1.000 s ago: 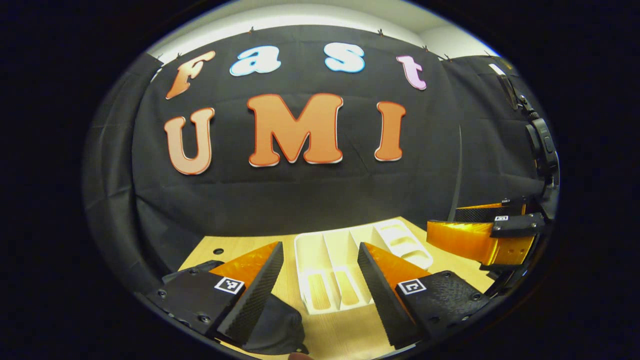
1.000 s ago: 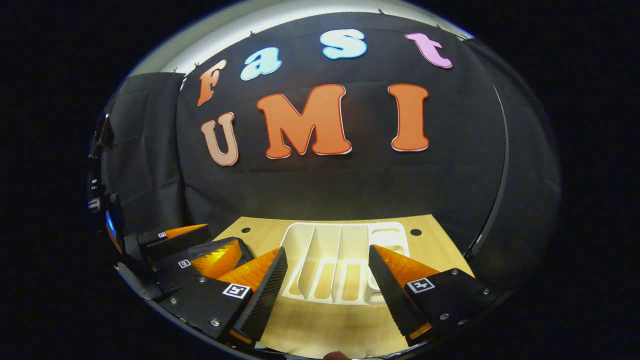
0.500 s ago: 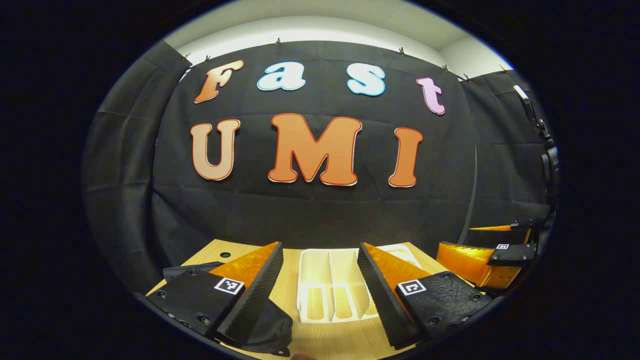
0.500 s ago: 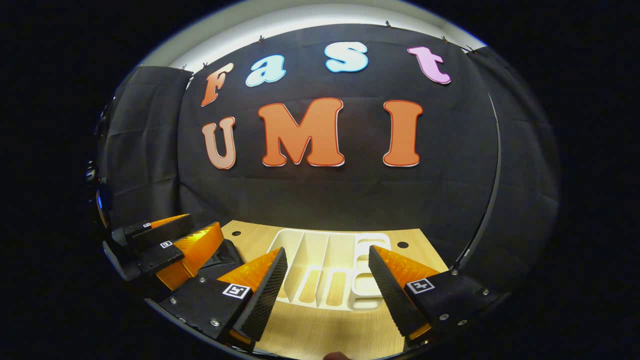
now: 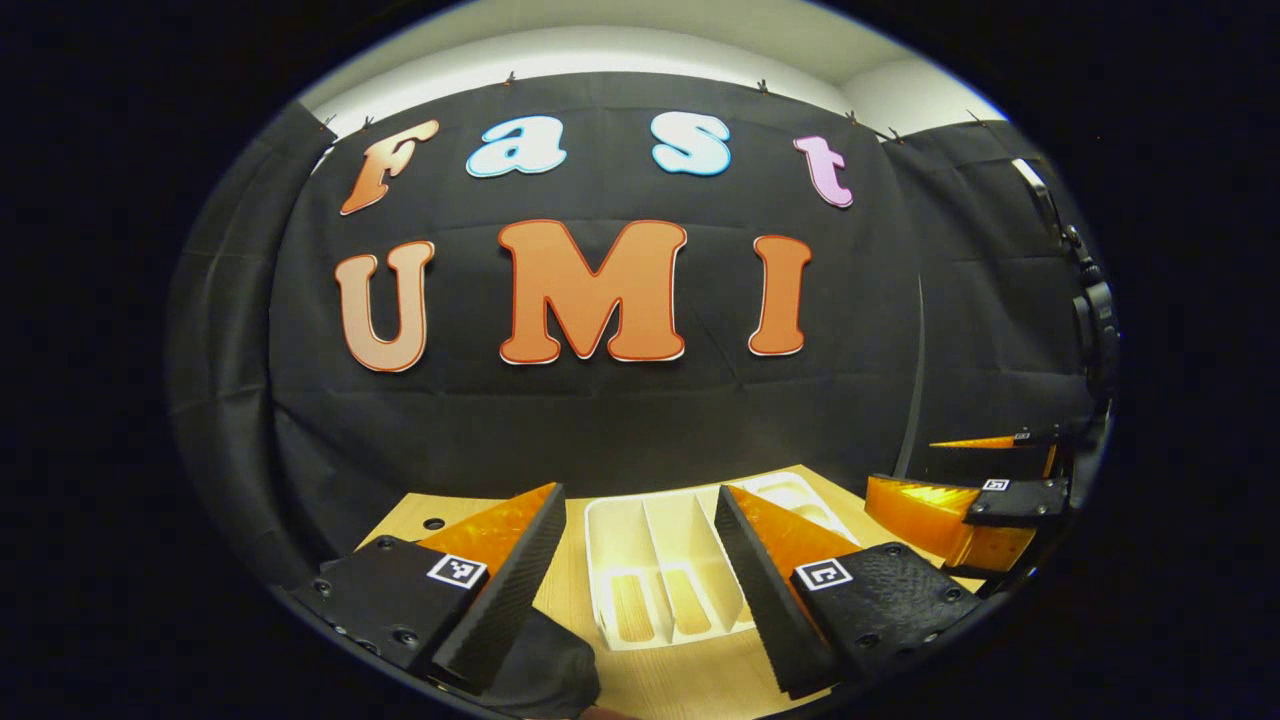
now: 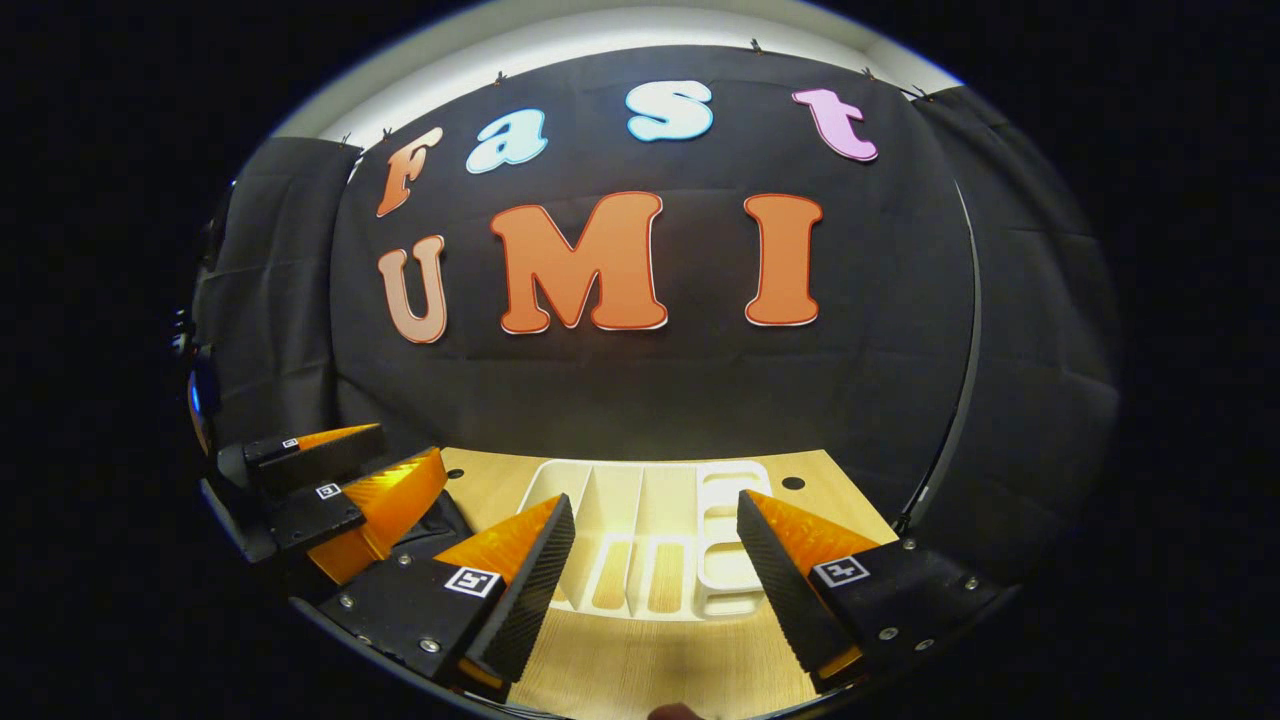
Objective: Open the schoolbag, grab two books from the bookshelf and put them into the schoolbag.
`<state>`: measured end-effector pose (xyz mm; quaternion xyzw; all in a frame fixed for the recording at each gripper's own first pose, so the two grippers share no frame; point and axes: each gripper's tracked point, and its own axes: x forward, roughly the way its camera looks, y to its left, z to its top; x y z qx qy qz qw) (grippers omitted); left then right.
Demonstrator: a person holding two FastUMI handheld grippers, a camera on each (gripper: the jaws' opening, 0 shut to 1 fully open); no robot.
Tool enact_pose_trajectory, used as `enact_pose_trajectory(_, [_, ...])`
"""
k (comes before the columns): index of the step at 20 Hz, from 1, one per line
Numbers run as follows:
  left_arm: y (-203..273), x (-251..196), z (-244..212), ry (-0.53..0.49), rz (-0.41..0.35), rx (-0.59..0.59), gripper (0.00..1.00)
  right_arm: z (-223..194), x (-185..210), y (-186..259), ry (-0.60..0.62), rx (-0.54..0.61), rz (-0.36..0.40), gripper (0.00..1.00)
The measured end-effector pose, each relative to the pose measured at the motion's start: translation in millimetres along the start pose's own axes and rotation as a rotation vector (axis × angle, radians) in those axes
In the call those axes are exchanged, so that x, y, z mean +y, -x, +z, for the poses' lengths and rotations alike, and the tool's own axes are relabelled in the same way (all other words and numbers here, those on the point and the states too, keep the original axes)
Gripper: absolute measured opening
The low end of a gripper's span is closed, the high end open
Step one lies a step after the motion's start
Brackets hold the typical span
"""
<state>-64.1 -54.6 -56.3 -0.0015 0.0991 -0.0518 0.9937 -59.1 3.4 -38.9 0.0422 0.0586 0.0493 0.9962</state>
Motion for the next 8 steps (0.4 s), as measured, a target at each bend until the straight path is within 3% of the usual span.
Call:
enact_pose_trajectory(4, [-15.1, -17.6, -8.1, -0.025, -0.087, 0.031, 0.96, 2.6, -0.8, -2.2, -0.004, -0.003, -0.036, 0.98])
enact_pose_trajectory(8, [-15.5, -23.8, -0.2, -0.050, -0.112, 0.007, 0.96, 8.8, -4.1, -2.0, -0.006, -0.022, -0.066, 0.98])
